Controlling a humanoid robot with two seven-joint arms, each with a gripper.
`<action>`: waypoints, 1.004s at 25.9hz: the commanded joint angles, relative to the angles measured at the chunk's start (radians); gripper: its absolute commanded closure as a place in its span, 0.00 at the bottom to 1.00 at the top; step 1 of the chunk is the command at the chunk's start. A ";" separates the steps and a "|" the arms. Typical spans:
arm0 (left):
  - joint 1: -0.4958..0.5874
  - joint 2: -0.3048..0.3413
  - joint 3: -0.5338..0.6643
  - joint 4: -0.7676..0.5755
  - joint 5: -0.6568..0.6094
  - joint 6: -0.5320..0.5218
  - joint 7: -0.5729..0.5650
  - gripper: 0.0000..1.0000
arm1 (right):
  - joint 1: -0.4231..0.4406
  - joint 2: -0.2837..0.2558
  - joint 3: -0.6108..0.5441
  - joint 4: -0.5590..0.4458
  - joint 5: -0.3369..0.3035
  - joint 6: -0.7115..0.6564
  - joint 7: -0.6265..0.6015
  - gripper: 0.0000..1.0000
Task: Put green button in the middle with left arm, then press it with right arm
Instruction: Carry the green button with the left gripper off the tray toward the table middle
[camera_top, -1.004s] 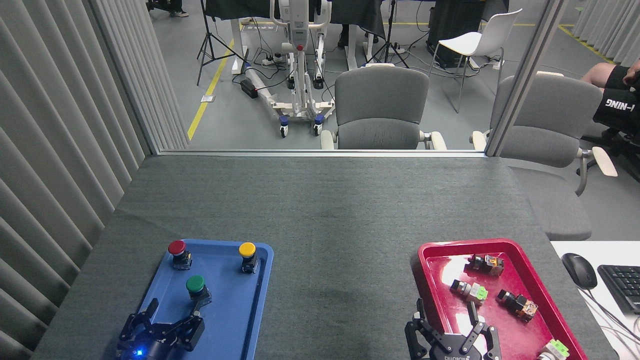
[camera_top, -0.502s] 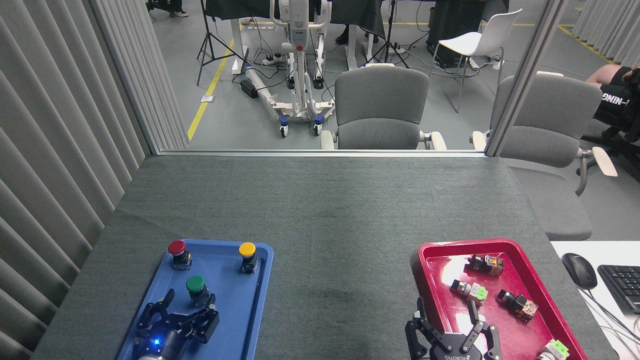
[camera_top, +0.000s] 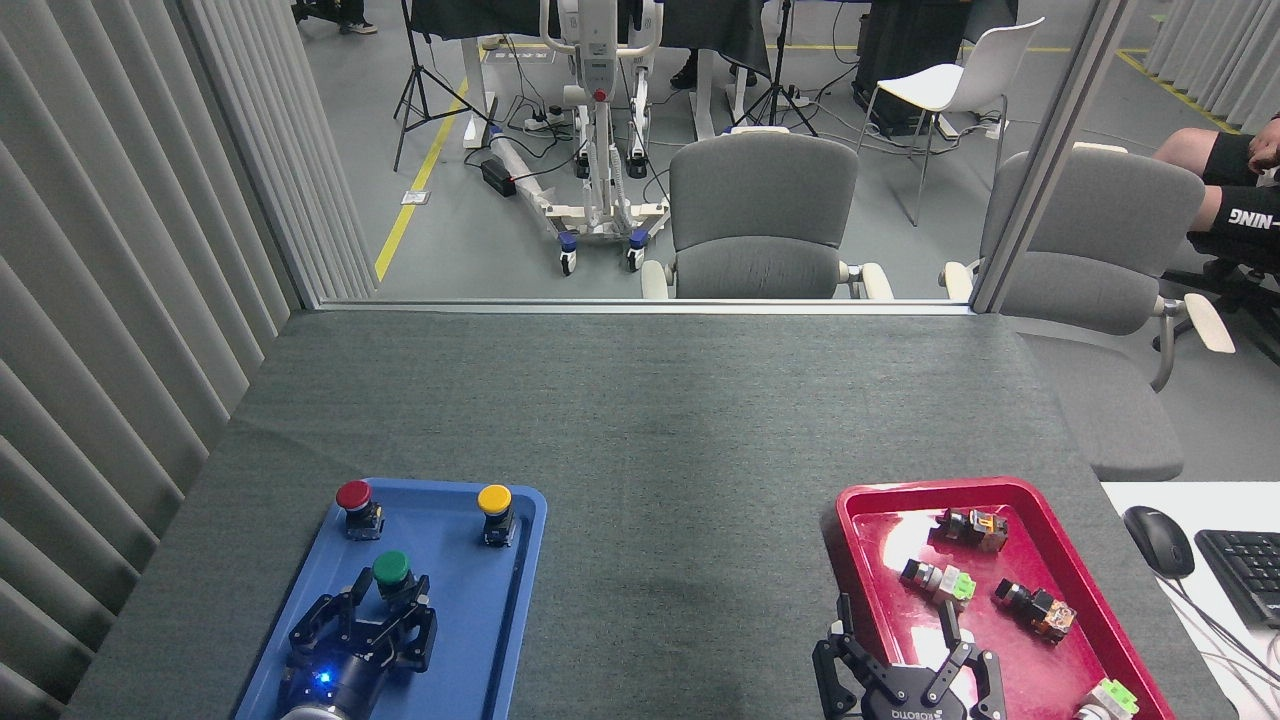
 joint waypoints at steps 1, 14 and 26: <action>0.001 -0.001 -0.002 0.008 0.001 0.007 0.023 0.67 | -0.001 0.000 0.000 0.000 0.000 0.001 0.001 0.00; -0.005 0.016 -0.201 -0.182 -0.005 -0.143 0.096 1.00 | -0.001 0.001 0.000 0.000 0.000 0.001 0.002 0.01; -0.228 -0.306 -0.569 0.150 -0.013 -0.045 0.109 1.00 | -0.001 0.001 0.000 0.002 0.000 0.001 0.002 0.00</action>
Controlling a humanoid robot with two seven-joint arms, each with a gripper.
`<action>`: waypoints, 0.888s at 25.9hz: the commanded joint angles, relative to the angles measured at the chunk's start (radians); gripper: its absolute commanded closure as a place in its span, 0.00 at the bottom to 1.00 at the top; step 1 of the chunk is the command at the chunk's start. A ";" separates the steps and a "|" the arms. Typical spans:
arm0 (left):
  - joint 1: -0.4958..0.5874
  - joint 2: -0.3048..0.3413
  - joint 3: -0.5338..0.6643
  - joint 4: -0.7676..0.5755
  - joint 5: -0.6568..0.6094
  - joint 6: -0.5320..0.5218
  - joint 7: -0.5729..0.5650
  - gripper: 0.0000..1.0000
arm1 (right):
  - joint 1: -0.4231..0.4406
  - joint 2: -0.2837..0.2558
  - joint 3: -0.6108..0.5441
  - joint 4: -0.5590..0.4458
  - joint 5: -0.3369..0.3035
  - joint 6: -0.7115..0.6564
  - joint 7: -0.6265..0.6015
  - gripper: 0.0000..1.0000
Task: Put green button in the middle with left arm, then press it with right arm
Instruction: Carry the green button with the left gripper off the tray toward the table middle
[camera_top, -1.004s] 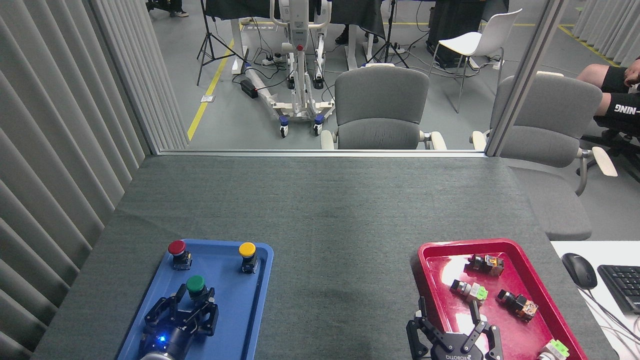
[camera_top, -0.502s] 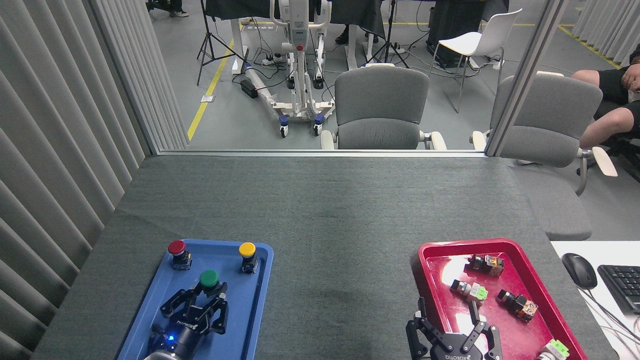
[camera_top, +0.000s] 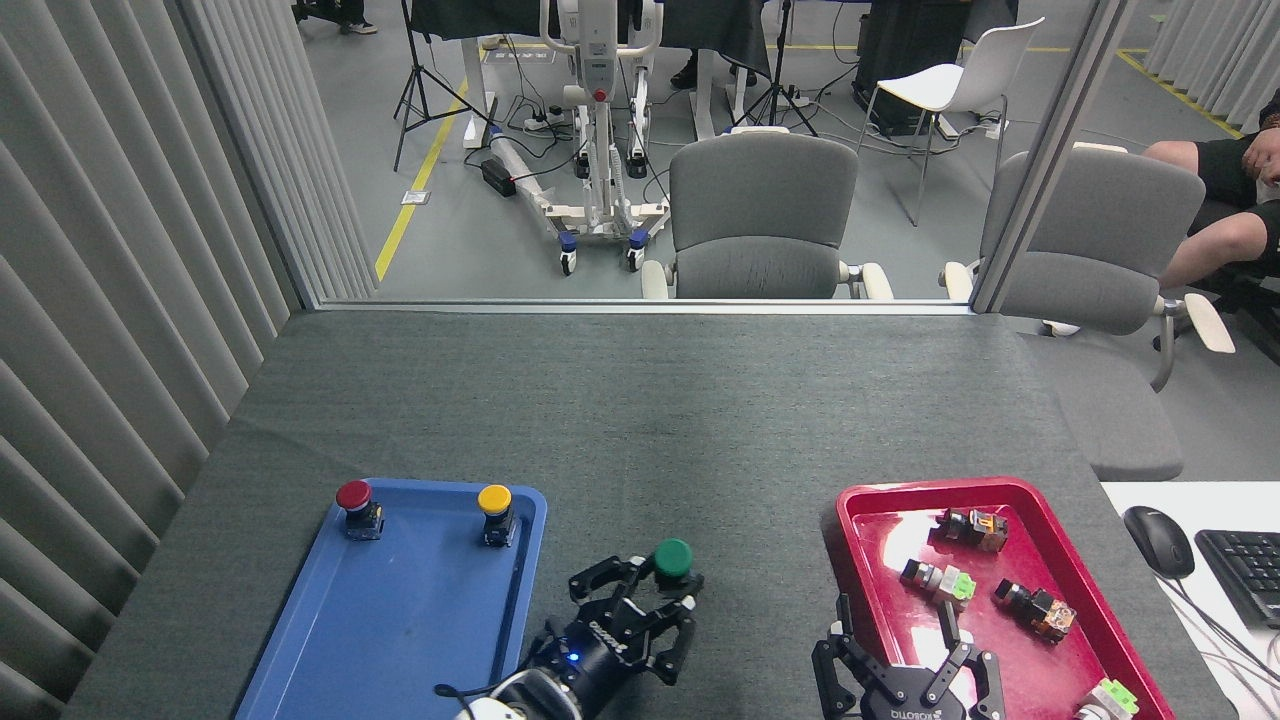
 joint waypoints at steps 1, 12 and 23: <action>-0.065 -0.109 -0.048 0.148 -0.007 0.027 0.005 1.00 | 0.000 -0.001 0.000 0.001 0.000 0.000 -0.002 0.01; -0.068 -0.114 -0.088 0.242 0.003 0.049 0.003 0.66 | 0.000 -0.001 0.000 0.001 0.000 0.000 -0.002 0.01; -0.051 -0.071 -0.095 0.112 0.013 0.035 0.002 0.00 | 0.000 0.006 0.017 0.002 0.002 0.000 -0.001 0.01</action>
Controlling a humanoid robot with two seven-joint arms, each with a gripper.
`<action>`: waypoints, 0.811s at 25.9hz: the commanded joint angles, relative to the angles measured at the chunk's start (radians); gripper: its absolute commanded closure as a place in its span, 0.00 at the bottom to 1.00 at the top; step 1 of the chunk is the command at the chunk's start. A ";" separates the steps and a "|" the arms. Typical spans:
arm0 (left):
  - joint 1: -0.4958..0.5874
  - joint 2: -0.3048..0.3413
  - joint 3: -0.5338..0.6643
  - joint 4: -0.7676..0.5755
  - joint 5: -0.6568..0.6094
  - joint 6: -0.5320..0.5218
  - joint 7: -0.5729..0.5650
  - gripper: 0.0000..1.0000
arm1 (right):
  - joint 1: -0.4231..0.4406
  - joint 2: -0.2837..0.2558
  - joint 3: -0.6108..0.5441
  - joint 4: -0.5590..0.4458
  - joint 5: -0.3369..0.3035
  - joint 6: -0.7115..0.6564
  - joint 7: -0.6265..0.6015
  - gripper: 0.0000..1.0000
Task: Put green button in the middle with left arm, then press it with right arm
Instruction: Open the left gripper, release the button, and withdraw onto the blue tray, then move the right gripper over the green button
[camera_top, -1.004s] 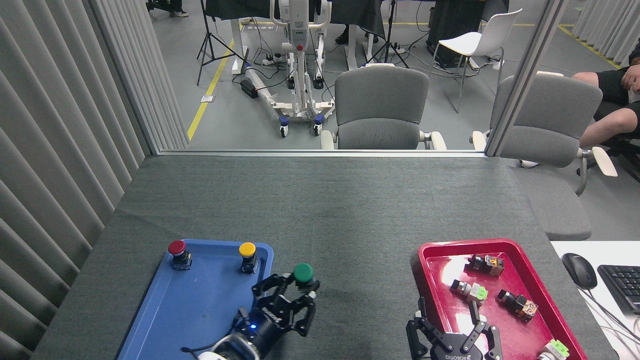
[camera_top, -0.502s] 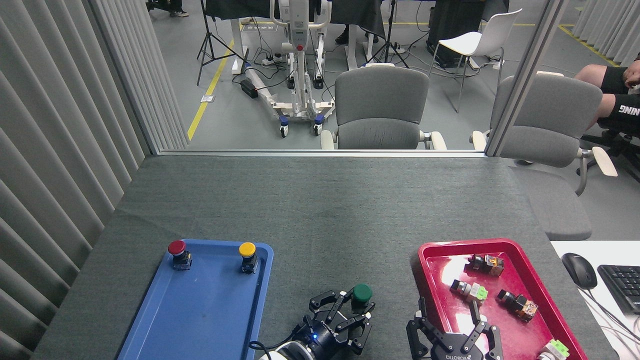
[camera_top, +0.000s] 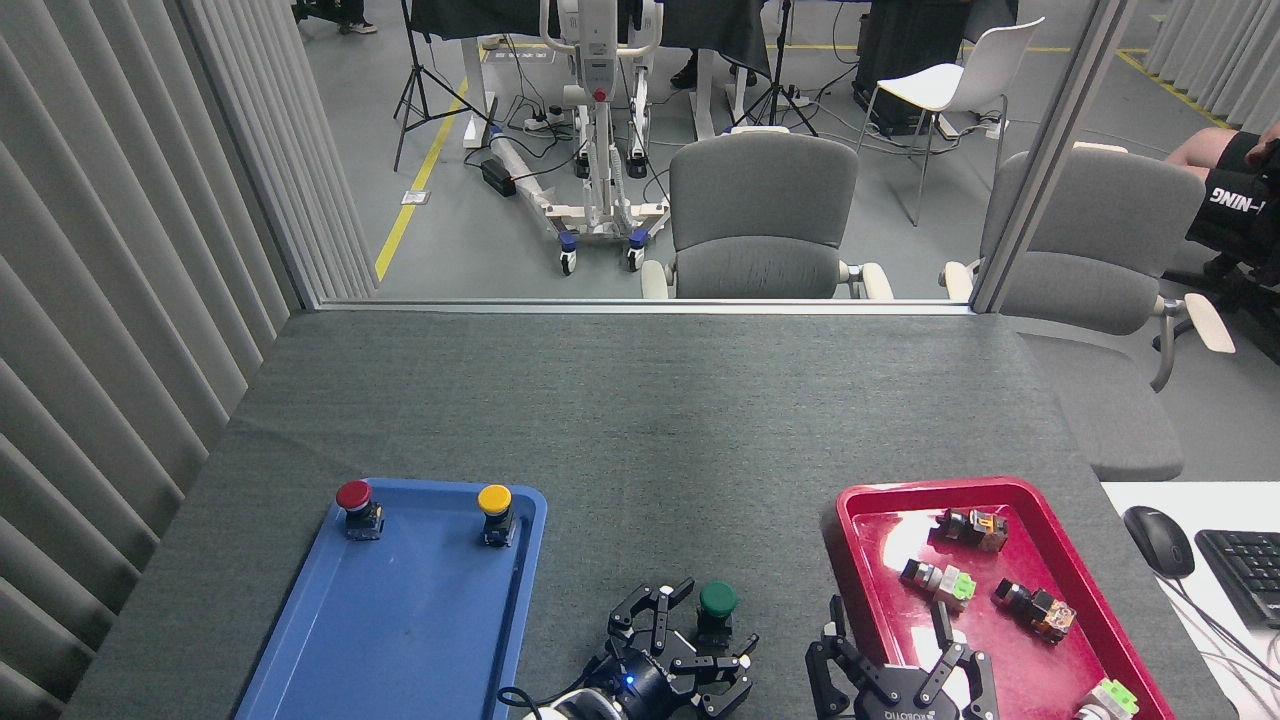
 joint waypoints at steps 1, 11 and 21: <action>0.029 0.076 0.012 -0.155 0.003 0.008 -0.004 0.00 | -0.001 0.002 0.005 0.000 0.001 0.000 0.002 0.01; 0.437 0.289 0.596 -0.695 0.040 -0.017 -0.046 0.00 | -0.054 0.004 0.082 0.011 0.010 0.014 0.023 0.29; 0.500 0.189 0.967 -0.707 -0.150 -0.225 -0.162 0.00 | -0.084 0.021 0.144 0.058 0.015 0.011 0.043 0.60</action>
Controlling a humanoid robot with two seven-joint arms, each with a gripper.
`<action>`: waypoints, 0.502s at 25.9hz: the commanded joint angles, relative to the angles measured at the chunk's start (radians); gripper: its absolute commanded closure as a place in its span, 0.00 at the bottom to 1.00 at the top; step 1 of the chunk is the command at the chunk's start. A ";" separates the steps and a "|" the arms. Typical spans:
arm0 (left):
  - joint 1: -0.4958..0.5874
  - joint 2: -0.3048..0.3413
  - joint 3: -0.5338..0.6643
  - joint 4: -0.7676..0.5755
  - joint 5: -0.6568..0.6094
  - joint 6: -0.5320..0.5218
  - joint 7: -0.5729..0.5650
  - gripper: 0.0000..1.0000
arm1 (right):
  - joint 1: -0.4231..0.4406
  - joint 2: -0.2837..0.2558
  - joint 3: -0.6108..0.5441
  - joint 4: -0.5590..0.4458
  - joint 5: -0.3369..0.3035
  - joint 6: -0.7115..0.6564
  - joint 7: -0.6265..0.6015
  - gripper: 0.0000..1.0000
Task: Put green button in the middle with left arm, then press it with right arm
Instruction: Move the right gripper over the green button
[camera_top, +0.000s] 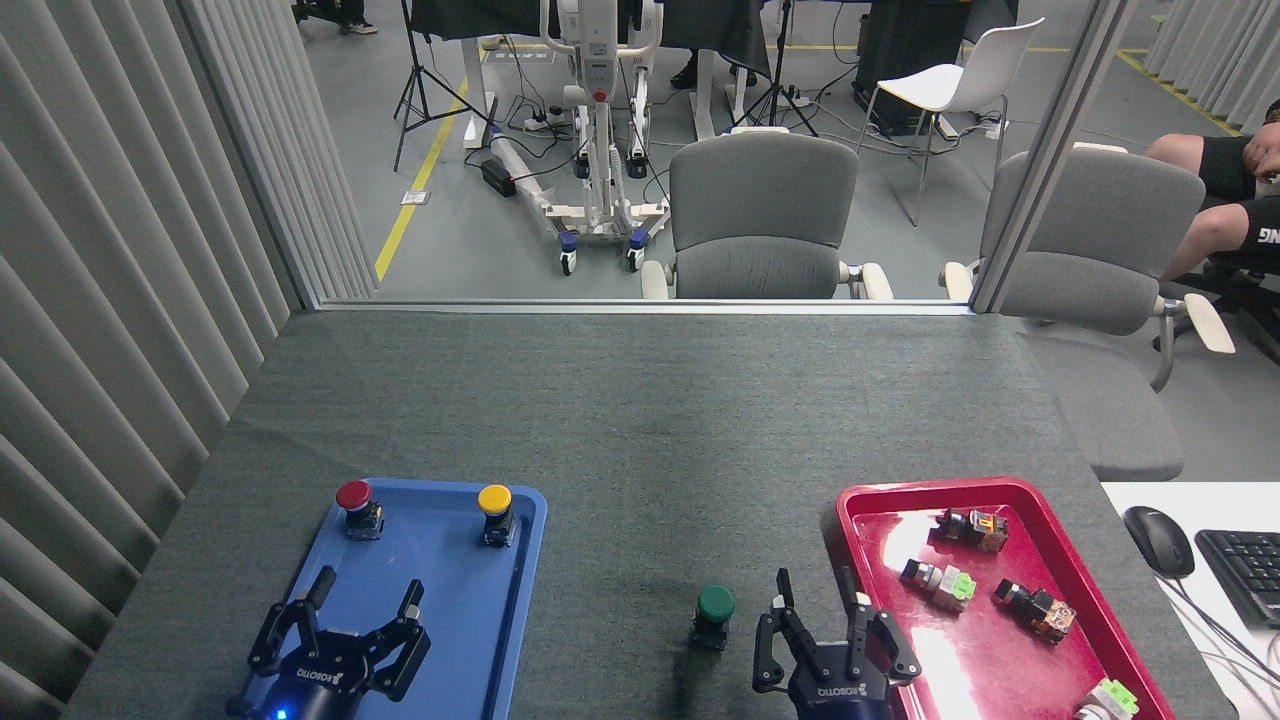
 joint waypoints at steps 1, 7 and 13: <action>0.012 -0.014 0.043 -0.001 -0.016 -0.016 -0.005 0.00 | -0.023 0.005 0.031 0.031 0.004 -0.001 0.002 0.66; 0.012 -0.014 0.124 -0.013 -0.075 -0.018 -0.024 0.00 | -0.070 0.013 0.094 0.113 0.036 0.002 0.042 0.82; 0.012 -0.011 0.138 -0.002 -0.059 -0.033 -0.025 0.00 | -0.150 0.015 0.169 0.245 0.030 0.064 0.045 0.81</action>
